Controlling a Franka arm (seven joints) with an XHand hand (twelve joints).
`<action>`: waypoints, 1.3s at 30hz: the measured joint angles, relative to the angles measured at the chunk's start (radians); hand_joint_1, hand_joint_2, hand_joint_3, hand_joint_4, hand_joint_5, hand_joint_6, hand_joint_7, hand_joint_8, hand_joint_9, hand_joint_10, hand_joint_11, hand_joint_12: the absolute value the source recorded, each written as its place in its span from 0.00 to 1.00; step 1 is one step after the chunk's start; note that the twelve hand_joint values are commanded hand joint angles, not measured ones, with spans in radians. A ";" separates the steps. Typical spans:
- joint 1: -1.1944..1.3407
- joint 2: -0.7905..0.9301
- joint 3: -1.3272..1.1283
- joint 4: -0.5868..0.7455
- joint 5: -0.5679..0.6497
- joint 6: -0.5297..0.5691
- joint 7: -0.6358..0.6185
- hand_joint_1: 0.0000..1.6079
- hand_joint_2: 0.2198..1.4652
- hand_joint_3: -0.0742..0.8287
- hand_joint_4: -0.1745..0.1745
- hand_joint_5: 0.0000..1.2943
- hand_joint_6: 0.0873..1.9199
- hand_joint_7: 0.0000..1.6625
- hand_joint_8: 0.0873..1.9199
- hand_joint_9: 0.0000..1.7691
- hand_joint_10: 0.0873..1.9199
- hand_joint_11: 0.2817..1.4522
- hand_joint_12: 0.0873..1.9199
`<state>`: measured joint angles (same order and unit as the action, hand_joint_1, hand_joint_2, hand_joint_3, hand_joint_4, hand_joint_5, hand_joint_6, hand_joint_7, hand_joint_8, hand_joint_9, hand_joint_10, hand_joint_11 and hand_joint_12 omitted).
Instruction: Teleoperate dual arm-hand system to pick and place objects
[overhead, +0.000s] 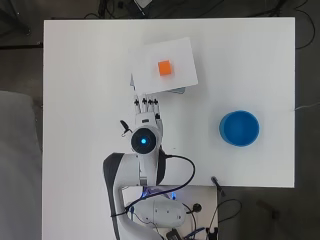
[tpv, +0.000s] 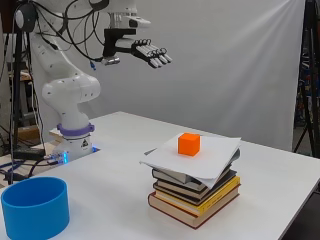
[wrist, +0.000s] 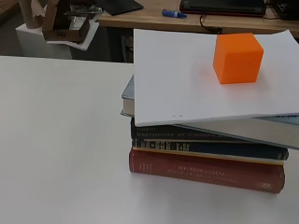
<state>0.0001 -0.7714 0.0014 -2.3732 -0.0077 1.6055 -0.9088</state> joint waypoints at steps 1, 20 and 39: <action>0.000 0.007 0.000 -0.007 -0.001 0.030 -0.004 0.00 0.65 0.07 0.74 0.22 0.00 0.19 0.00 0.24 0.00 0.15 0.00; -0.017 0.341 -0.215 0.104 0.036 0.212 -0.016 0.15 0.64 0.08 0.72 0.03 0.00 0.02 0.00 0.27 0.00 0.28 0.00; -0.010 0.391 -0.194 0.074 -0.024 0.455 -0.143 0.23 0.70 0.08 0.77 0.02 0.00 0.26 0.01 0.51 0.15 0.37 0.31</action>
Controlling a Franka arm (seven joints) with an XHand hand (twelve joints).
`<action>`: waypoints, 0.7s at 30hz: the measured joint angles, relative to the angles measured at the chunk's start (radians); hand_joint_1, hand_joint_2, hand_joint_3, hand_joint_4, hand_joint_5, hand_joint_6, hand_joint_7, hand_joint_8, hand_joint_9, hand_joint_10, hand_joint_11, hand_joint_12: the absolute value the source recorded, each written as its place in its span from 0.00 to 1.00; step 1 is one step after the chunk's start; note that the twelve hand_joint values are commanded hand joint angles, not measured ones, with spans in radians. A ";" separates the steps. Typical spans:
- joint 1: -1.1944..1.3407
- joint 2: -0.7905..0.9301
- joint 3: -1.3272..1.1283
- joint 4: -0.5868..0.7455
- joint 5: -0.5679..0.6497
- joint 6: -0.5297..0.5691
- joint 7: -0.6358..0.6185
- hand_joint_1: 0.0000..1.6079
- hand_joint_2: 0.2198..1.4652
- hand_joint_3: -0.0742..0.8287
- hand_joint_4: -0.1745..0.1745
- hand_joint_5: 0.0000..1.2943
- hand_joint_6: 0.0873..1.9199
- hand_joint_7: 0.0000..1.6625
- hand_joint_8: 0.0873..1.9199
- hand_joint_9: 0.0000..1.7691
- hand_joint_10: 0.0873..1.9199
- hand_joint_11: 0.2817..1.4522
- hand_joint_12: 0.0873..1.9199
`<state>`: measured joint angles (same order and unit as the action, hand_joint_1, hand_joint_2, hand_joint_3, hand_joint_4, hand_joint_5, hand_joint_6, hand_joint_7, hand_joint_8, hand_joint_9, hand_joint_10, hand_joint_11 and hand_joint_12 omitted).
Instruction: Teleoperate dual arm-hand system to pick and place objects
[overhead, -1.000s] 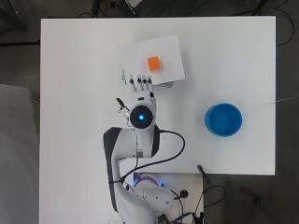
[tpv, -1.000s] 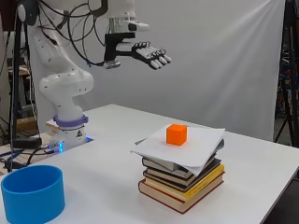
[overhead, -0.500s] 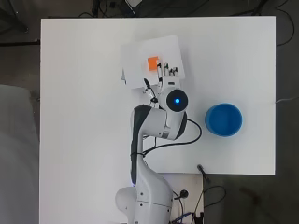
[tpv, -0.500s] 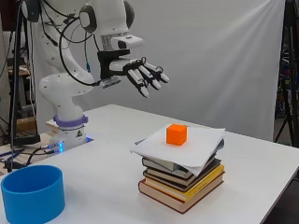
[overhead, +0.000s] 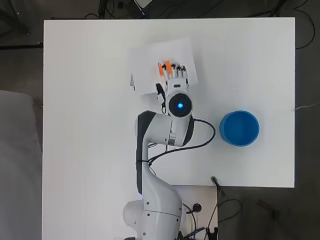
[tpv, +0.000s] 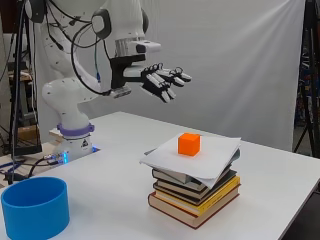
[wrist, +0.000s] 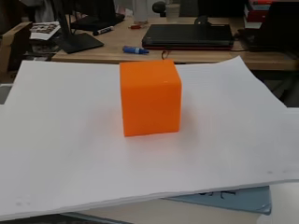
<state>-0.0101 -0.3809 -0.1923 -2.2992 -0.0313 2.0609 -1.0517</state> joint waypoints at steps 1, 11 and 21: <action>0.000 0.003 -0.003 0.002 -0.022 0.002 0.047 0.13 0.73 0.08 0.84 0.22 0.00 0.40 0.03 0.54 0.26 0.34 0.37; 0.009 0.076 0.033 0.072 -0.029 0.070 0.107 0.07 0.63 0.07 0.70 0.03 0.00 0.05 0.00 0.11 0.00 0.10 0.00; 0.004 0.220 0.000 0.119 0.146 0.092 -0.038 0.03 0.58 0.08 0.79 0.06 0.00 0.11 0.00 0.22 0.00 0.18 0.00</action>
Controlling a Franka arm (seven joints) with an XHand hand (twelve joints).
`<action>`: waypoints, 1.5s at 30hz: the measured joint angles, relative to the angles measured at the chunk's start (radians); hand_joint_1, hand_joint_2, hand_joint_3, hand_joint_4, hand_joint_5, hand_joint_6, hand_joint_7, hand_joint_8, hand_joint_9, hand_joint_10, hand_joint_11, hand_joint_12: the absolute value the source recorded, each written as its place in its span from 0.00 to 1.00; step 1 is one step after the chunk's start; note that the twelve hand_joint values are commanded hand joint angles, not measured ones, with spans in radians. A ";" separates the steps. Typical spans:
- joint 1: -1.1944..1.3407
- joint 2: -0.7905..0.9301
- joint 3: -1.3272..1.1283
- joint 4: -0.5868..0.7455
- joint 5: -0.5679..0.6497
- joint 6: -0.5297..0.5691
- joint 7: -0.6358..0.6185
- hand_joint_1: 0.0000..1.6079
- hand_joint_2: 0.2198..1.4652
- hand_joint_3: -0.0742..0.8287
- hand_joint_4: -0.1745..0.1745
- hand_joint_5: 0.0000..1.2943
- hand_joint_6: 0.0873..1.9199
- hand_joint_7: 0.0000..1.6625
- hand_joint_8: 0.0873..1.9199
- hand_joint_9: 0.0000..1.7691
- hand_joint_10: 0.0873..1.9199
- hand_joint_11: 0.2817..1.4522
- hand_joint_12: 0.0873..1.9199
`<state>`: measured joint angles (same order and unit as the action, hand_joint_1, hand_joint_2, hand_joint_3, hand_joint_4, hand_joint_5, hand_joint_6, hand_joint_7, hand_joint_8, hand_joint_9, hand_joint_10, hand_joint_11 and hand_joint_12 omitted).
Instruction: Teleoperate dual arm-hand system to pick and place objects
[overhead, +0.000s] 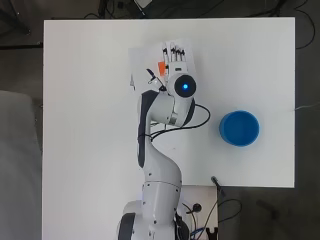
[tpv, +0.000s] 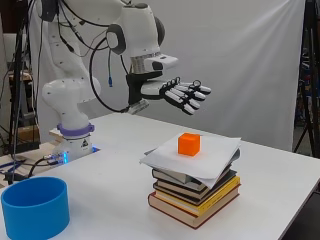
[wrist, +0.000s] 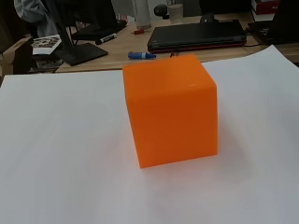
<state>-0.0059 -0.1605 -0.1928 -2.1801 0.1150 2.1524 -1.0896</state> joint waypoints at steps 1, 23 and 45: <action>-0.001 0.009 -0.005 0.000 0.023 0.001 -0.025 0.04 0.57 0.08 0.78 0.07 0.00 0.11 0.00 0.23 0.00 0.18 0.00; 0.166 0.129 -0.181 -0.006 0.034 -0.032 -0.034 0.62 0.77 0.07 0.98 0.67 0.60 0.73 0.96 0.84 0.95 0.68 0.89; 0.964 -0.256 -0.866 0.046 -0.317 -0.127 0.229 0.59 0.77 0.08 1.00 0.65 0.60 0.76 0.93 0.87 0.99 0.72 0.93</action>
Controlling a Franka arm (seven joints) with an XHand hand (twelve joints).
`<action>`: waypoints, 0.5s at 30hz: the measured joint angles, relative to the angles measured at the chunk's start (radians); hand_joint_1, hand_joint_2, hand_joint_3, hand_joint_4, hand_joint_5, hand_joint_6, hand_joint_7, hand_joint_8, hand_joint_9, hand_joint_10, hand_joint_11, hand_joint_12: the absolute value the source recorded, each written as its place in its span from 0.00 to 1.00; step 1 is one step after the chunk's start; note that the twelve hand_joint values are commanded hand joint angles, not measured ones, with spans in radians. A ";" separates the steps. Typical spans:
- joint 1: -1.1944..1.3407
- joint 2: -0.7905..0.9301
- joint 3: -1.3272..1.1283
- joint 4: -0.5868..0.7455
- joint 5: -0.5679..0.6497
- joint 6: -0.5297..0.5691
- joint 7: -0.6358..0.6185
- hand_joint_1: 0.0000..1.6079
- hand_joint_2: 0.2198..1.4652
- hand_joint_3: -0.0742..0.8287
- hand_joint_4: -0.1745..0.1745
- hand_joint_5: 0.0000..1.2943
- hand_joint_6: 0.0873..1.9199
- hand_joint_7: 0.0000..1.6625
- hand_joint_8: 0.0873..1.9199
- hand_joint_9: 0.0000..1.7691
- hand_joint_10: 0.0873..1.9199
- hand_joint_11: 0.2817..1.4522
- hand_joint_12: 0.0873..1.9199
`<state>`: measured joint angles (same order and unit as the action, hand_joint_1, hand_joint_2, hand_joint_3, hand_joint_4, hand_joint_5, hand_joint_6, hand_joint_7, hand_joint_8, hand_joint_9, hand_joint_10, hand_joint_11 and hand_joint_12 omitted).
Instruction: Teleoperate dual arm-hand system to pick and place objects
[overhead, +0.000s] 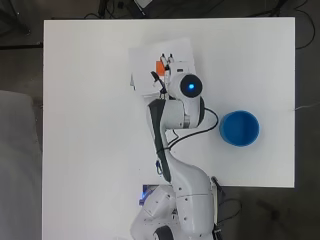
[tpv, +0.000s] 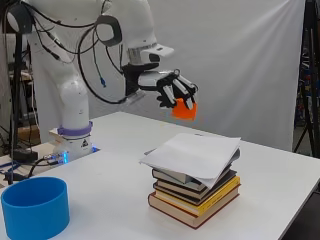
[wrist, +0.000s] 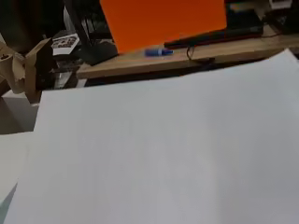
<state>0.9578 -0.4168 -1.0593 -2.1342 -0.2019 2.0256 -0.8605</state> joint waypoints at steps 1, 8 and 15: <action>-0.048 -0.026 0.054 0.002 -0.025 -0.013 0.015 0.59 0.77 0.08 1.00 0.65 0.60 0.76 0.94 0.87 0.99 0.72 0.93; -0.340 -0.193 0.291 -0.018 -0.146 -0.105 0.084 0.60 0.77 0.08 1.00 0.66 0.59 0.79 0.96 0.90 1.00 0.76 0.93; -0.546 -0.315 0.382 -0.096 -0.197 -0.141 0.096 0.61 0.75 0.08 1.00 0.69 0.57 0.82 1.00 0.91 1.00 0.77 0.93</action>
<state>0.4114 -0.7314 -0.6768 -2.2305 -0.3986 1.8841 -0.7644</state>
